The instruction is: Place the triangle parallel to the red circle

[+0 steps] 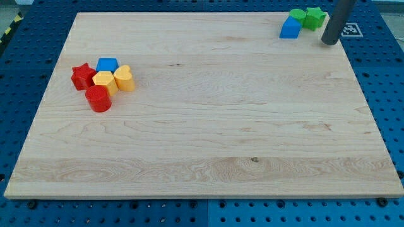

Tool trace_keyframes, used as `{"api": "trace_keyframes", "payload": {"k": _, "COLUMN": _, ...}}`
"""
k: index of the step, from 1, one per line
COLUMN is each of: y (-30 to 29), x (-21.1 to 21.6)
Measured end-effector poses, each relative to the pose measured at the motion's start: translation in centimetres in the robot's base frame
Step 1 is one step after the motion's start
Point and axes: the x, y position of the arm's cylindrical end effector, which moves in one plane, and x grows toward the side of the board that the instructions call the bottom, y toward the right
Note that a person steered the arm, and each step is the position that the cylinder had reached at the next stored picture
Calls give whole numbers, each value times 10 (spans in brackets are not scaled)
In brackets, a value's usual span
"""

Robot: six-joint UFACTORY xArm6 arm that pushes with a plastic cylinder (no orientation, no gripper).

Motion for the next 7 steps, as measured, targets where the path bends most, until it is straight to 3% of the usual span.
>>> {"api": "trace_keyframes", "payload": {"k": 7, "y": -9, "x": -38}}
